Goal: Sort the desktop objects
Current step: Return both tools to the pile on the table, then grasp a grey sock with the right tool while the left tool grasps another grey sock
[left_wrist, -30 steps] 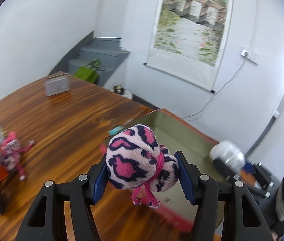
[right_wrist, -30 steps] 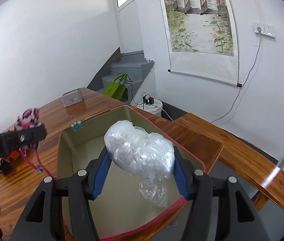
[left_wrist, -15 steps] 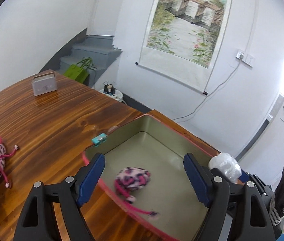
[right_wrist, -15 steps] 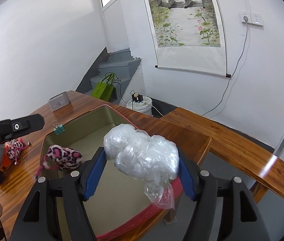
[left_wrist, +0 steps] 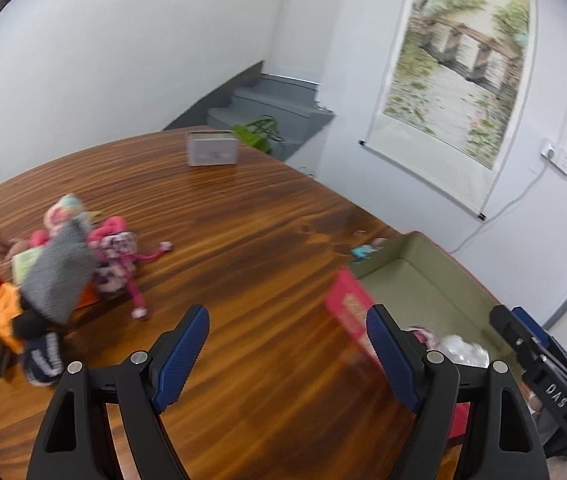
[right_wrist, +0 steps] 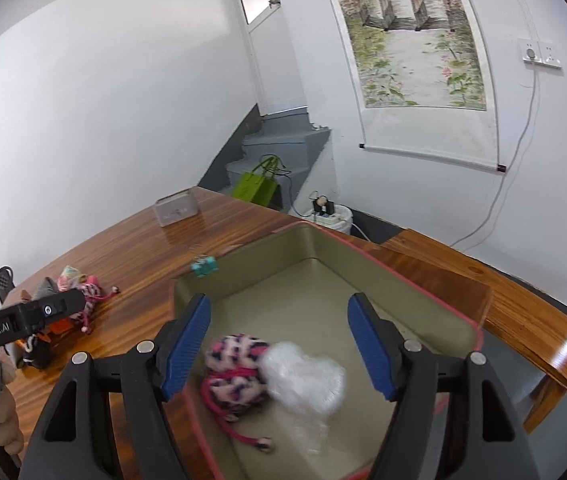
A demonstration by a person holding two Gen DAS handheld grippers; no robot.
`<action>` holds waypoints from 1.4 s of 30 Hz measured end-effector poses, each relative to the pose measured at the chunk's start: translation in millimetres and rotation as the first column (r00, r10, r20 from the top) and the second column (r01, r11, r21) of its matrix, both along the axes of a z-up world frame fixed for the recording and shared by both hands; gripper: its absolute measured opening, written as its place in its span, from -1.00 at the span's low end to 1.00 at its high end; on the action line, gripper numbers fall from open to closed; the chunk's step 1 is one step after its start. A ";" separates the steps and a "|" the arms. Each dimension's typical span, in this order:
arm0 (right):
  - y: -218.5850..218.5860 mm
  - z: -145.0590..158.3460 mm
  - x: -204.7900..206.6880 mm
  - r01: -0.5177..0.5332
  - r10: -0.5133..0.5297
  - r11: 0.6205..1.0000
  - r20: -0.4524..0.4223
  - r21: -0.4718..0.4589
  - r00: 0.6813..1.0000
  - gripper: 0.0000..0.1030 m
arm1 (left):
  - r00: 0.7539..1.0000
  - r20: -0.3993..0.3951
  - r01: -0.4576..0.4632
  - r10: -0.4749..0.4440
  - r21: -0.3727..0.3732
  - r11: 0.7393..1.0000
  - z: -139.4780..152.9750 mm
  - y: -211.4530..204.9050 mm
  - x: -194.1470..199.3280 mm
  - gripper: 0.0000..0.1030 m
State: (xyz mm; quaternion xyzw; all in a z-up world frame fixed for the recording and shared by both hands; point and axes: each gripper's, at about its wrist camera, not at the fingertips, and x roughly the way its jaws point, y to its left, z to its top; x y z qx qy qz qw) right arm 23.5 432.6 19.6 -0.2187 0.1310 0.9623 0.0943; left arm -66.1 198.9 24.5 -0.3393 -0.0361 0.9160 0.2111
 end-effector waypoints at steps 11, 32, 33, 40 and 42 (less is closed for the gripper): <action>-104.1 -0.7 -43.5 -0.255 0.256 0.966 0.025 -0.048 0.966 0.52 | 0.940 0.061 -0.338 0.337 0.014 0.941 -28.9 -177.8 6.7 0.60; -264.9 -40.6 -199.5 -0.414 0.512 0.837 0.243 -0.357 0.824 0.54 | 0.816 0.168 -0.568 0.553 0.057 0.821 -57.4 -291.5 11.0 0.60; -267.0 -44.8 -204.7 -0.414 0.519 0.831 0.250 -0.373 0.817 0.54 | 0.816 0.172 -0.568 0.553 0.057 0.821 -58.1 -292.1 11.1 0.60; -276.7 -48.1 -203.1 -0.513 0.590 0.798 0.237 -0.316 0.772 0.11 | 0.820 0.181 -0.557 0.542 0.037 0.830 -65.5 -285.9 8.0 0.60; -274.6 -43.2 -195.7 -0.539 0.600 0.795 0.225 -0.278 0.768 -0.12 | 0.824 0.185 -0.551 0.536 0.041 0.833 -67.4 -284.4 6.3 0.60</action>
